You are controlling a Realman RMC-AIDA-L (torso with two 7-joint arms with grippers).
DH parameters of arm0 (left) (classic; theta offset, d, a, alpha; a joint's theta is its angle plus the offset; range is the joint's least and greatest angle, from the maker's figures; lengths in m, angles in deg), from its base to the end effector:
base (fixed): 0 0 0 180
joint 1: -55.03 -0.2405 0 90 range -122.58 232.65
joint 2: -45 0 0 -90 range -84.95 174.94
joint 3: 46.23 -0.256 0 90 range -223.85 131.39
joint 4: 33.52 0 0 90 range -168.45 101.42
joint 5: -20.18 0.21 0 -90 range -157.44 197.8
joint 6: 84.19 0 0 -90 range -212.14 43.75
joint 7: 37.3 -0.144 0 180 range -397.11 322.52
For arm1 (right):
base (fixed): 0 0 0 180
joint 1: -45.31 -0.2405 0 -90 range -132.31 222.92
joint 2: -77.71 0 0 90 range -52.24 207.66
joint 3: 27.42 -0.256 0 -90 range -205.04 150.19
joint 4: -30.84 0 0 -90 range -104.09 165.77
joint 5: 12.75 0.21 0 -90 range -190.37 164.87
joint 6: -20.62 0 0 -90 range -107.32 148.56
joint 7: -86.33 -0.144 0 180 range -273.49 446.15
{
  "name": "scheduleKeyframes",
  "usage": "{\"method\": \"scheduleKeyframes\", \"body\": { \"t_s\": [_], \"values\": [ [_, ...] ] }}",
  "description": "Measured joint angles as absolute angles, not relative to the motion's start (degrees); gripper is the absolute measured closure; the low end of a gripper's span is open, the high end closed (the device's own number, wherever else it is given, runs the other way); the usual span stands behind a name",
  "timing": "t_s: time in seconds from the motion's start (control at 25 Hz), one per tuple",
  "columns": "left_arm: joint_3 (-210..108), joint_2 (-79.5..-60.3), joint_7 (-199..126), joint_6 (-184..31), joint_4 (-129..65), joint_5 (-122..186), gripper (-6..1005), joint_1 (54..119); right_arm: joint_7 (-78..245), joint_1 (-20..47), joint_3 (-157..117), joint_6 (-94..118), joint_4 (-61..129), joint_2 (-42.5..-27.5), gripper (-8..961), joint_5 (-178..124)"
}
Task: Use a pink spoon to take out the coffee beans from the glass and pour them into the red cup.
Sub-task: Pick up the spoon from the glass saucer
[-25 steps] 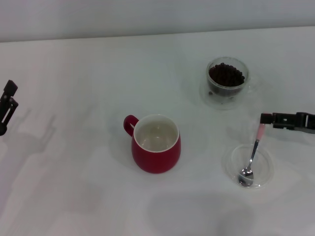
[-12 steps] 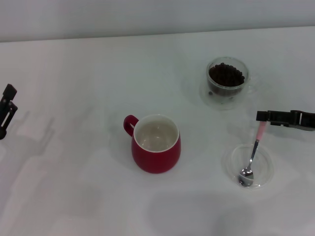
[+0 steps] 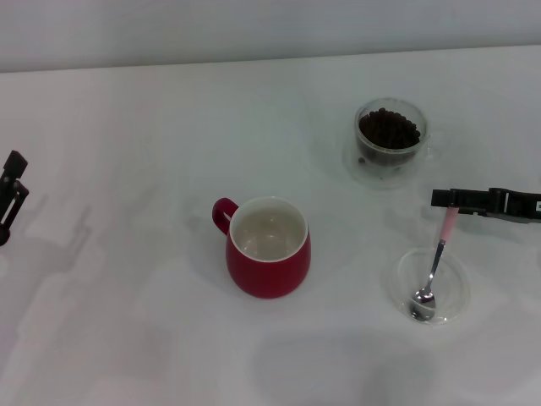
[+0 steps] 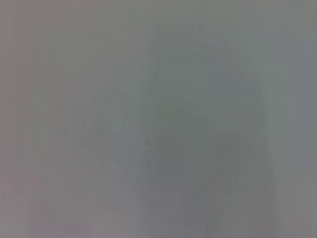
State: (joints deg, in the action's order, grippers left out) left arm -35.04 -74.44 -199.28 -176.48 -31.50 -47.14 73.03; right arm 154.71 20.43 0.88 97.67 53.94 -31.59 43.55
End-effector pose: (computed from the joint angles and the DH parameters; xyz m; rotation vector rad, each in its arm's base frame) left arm -0.3295 0.2538 -0.0054 -1.7911 -0.3362 -0.9035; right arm 0.3778 0.3008 0.0394 -2.0825 1.7208 0.5940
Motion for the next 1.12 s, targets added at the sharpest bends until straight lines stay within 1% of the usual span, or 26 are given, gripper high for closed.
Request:
{"method": "scheduleKeyframes", "body": {
  "t_s": [0.12,0.36,0.44,0.68,0.84,1.12],
  "values": [
    [-35.1,-74.45,-199.3,-176.4,-31.5,-47.1,344,73.0,154.7,20.4,0.9,97.7,53.9,-31.67,114,43.5],
    [-35.2,-74.45,-199.3,-176.3,-31.5,-47.1,344,73.0,154.9,20.4,0.9,97.7,54.0,-32.46,125,43.5],
    [-35.2,-74.45,-199.3,-176.3,-31.5,-47.1,344,73.0,155.1,20.4,0.9,97.7,54.0,-32.70,357,43.5],
    [-35.0,-74.42,-199.3,-176.1,-31.5,-47.1,345,73.0,155.2,20.4,0.9,97.7,54.0,-33.00,395,43.5],
    [-35.0,-74.38,-199.3,-176.0,-31.4,-47.1,345,73.0,155.2,20.4,0.8,97.8,54.0,-33.02,401,43.6],
    [-35.0,-74.35,-199.3,-175.9,-31.2,-47.1,346,73.0,155.2,20.3,0.6,97.8,54.0,-32.73,412,43.8]
  ]
}}
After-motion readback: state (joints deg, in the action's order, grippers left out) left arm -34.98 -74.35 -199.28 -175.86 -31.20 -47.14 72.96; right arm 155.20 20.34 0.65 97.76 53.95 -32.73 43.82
